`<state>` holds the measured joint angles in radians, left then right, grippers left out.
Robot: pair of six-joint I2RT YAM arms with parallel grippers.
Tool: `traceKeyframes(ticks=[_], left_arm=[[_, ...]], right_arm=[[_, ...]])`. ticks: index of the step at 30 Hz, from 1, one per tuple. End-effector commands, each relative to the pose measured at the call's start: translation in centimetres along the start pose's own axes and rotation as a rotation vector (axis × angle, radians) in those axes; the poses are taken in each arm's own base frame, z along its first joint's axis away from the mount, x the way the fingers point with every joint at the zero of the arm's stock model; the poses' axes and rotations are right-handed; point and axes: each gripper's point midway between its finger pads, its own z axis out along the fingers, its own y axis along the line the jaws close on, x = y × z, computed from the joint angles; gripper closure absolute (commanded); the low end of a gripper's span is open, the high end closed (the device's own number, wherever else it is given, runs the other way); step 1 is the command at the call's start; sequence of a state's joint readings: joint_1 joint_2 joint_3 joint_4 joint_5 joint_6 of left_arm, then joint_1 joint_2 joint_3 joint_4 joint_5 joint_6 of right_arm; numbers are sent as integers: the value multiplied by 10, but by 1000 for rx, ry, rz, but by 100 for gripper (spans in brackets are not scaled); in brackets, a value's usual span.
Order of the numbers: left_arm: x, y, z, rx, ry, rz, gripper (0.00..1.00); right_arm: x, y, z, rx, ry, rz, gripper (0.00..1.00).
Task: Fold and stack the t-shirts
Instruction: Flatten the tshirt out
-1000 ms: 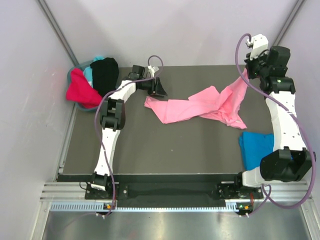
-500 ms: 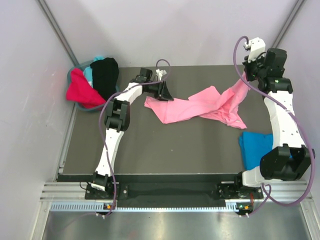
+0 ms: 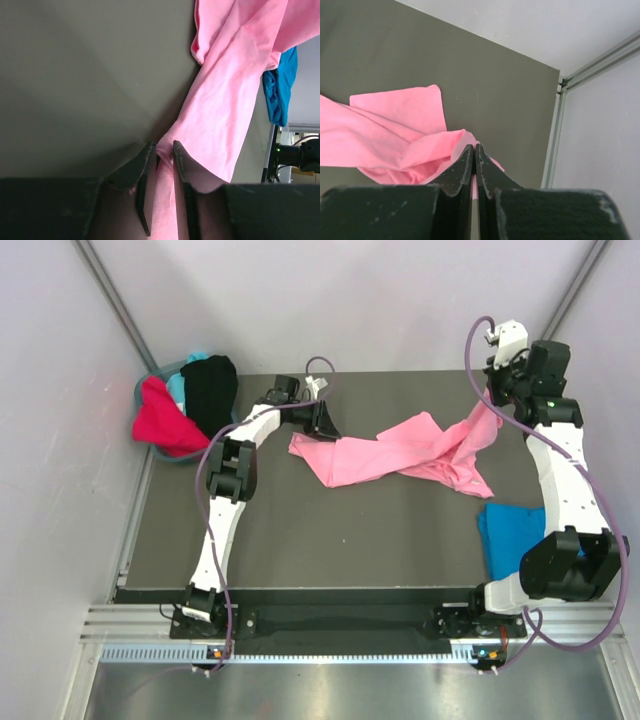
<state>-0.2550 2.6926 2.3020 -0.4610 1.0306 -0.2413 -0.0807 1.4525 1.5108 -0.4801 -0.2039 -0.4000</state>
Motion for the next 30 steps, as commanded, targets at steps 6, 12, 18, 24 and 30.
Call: traceKeyframes(ticks=[6, 12, 18, 24, 30], left_arm=[[-17, -2, -6, 13, -42, 72, 95], [-23, -8, -8, 21, -53, 92, 100], [-28, -11, -9, 23, -67, 107, 100], [-58, -45, -31, 36, -122, 178, 100], [-86, -79, -61, 35, -185, 243, 100]], right_arm=[[-15, -3, -7, 18, -57, -6, 100], [-15, -2, -7, 18, -60, -7, 100], [-14, -2, -5, 17, -59, -4, 100], [-17, -3, -7, 22, -65, -10, 100], [-39, -17, -11, 76, -116, 0, 100]])
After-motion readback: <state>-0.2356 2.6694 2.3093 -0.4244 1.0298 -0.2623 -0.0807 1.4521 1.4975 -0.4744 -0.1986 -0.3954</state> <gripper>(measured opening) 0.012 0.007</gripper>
